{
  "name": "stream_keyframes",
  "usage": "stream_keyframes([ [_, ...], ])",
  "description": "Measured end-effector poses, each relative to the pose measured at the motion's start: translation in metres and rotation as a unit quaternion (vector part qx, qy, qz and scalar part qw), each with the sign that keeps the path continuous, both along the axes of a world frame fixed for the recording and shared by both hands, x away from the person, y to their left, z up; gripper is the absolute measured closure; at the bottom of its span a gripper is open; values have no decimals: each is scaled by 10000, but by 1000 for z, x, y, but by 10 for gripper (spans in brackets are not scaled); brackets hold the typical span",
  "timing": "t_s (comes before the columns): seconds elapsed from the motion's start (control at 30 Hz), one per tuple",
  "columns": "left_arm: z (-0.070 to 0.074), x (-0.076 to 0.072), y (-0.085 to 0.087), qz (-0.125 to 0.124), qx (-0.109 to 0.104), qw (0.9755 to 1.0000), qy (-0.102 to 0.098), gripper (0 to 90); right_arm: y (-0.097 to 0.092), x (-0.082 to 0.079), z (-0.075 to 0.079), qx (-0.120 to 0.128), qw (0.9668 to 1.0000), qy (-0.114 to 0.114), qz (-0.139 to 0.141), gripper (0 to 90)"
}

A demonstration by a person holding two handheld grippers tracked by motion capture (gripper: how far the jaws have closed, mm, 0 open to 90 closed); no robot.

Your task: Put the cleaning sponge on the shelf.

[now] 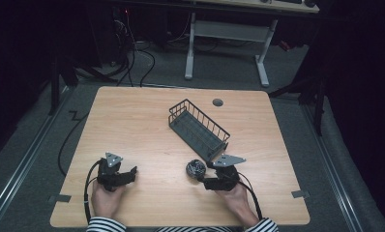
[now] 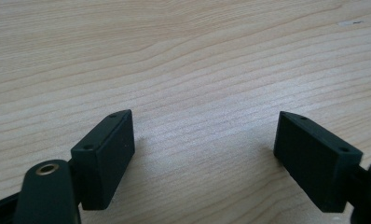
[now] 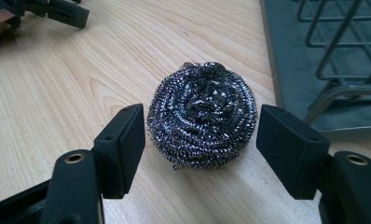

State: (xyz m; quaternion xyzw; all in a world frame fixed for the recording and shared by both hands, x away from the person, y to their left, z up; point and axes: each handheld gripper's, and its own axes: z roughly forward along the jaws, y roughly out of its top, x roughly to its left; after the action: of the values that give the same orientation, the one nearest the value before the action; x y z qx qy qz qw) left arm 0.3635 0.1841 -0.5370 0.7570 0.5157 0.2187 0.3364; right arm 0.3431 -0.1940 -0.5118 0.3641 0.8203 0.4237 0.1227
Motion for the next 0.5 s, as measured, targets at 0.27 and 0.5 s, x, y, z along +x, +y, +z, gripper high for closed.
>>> stream_keyframes([
  [0.27, 0, 0, 0, -1, 1, 10000, 0, 207, 12, 7, -12, -256, 9996, 131, -7, 277],
  [0.5, 0, 0, 0, -2, 2, 10000, 1, 208, 17, 10, -15, -325, 9994, 123, -49, 266],
])
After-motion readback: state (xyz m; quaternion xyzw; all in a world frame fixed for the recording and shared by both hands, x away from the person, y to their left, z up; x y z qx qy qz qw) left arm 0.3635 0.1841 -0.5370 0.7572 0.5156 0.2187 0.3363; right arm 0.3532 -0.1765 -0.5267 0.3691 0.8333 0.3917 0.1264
